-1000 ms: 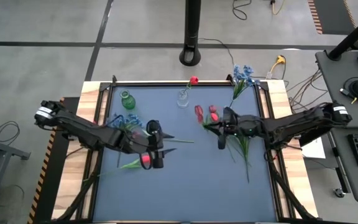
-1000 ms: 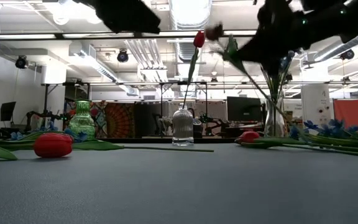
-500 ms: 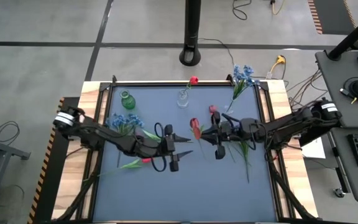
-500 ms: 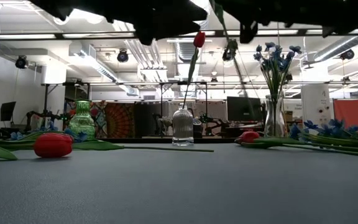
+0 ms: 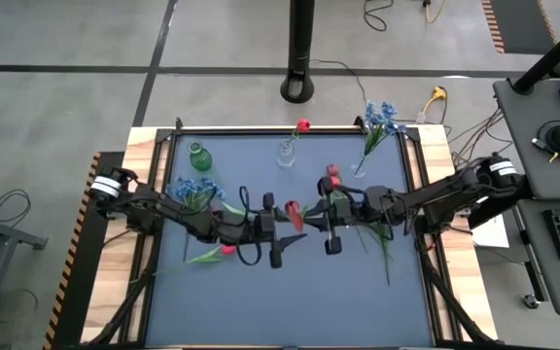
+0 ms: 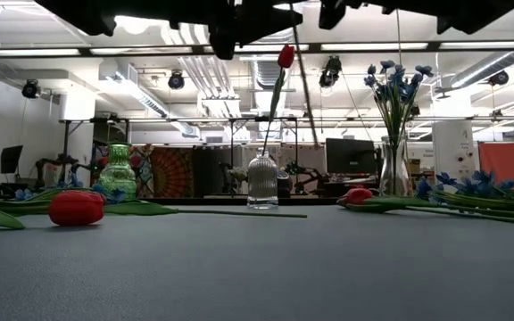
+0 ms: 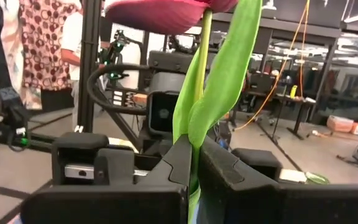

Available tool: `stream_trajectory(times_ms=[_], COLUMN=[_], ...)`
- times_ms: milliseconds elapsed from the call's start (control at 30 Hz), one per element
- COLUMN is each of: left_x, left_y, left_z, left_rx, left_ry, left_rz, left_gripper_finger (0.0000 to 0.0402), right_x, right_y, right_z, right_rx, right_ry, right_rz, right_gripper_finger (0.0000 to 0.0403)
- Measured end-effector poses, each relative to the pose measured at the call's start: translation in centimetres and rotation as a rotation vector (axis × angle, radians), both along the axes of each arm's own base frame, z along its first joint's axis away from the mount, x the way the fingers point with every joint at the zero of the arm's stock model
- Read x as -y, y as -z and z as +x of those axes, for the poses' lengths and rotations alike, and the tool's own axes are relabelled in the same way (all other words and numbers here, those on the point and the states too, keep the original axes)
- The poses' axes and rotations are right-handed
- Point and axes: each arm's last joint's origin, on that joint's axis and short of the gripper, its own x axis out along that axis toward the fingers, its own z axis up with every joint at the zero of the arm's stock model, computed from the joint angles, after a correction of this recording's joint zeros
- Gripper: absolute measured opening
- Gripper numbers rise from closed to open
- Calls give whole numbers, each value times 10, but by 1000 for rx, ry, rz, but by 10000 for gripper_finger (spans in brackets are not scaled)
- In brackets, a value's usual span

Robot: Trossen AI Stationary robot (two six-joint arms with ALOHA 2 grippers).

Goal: Sort flowers into vase by color
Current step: Put the center dark red flower into the green vase

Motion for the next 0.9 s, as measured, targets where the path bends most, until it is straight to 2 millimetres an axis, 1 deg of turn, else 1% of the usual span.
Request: stream_trajectory(times_ms=[133, 300, 433, 467, 633, 700, 767, 900], left_x=[0, -2, -2, -2, -2, -2, -3, -3], left_y=[-1, -1, -1, -1, 0, 0, 0, 0], left_z=[0, 0, 0, 0, 0, -1, -1, -2], left_rx=[9, 10, 9, 9, 0, -9, -13, -14], left_ry=[-12, -72, -75, -74, -74, -75, -79, -82], left_rz=[0, 2, 2, 2, 5, 8, 9, 10], left_gripper_finger=[158, 81, 18, 9, 5, 2, 1, 1], right_x=[-1, -1, -1, 0, 0, 0, 0, 1], right_y=[1, 1, 0, -1, 0, 1, 1, 2], right_z=[6, 6, 5, 5, 3, 3, 3, 4], right_rx=[-2, -4, -7, -8, -47, -54, -57, -65], right_ry=[4, 11, 6, 5, 1, 1, 1, 34], right_rz=[-26, -19, 23, 27, 50, 53, 55, 66], right_gripper_finger=[13, 13, 13, 13, 13, 19, 35, 88])
